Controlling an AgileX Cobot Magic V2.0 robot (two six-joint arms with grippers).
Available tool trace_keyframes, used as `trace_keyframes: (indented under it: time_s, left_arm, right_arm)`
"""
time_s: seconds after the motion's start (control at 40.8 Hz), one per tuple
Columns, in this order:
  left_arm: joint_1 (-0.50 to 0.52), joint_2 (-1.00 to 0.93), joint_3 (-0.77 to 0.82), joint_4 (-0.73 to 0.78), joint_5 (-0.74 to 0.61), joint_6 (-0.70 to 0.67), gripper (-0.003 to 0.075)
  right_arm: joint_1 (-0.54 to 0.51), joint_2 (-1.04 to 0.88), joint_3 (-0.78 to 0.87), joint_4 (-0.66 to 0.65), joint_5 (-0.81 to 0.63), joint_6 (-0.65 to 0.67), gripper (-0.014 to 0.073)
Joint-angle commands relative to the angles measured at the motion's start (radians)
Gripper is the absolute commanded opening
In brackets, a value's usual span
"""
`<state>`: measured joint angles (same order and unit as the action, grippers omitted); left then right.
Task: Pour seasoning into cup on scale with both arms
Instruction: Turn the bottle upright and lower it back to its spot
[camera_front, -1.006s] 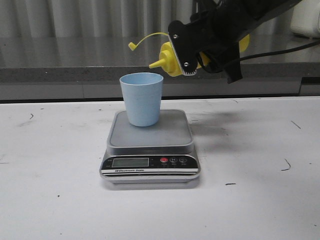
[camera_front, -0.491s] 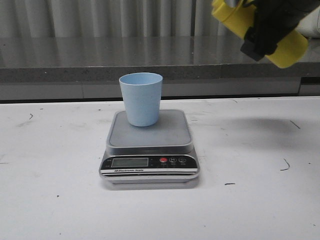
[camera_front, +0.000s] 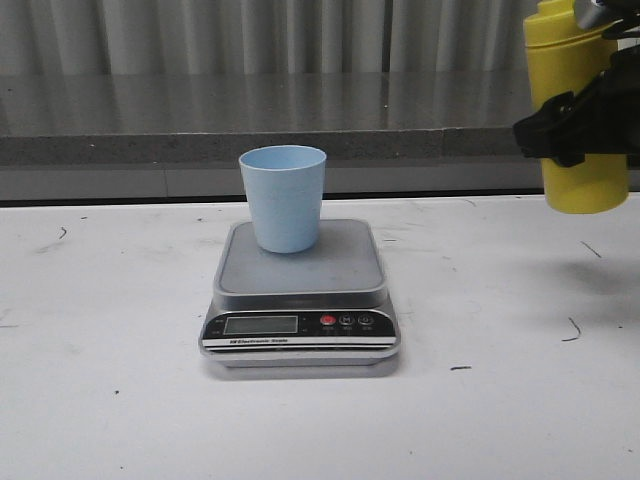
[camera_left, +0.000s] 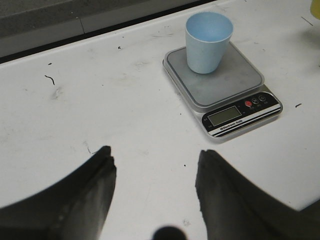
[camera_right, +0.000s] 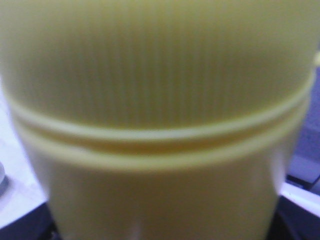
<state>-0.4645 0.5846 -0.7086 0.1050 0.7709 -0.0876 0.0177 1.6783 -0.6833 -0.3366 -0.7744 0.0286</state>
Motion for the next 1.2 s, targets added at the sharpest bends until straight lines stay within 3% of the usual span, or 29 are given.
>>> trace_keyframes:
  time_s: [0.0, 0.54, 1.08, 1.178]
  left_arm:
    - [-0.007, 0.003, -0.026, -0.005, -0.067, -0.004, 0.0365]
    - [-0.007, 0.003, -0.026, -0.005, -0.067, -0.004, 0.0365]
    - [-0.007, 0.003, -0.026, -0.005, -0.067, -0.004, 0.0365]
    - [-0.007, 0.003, -0.026, -0.005, -0.067, -0.004, 0.0365]
  right_arm:
    - [-0.006, 0.006, -0.005, 0.067, -0.254, -0.029, 0.0337]
    - [-0.004, 0.228, -0.017, 0.146, -0.446, -0.005, 0.0337]
    - [0.064, 0.292, -0.048, 0.253, -0.440, 0.029, 0.0340]
    - [0.065, 0.292, -0.048, 0.253, -0.436, 0.029, 0.0385]
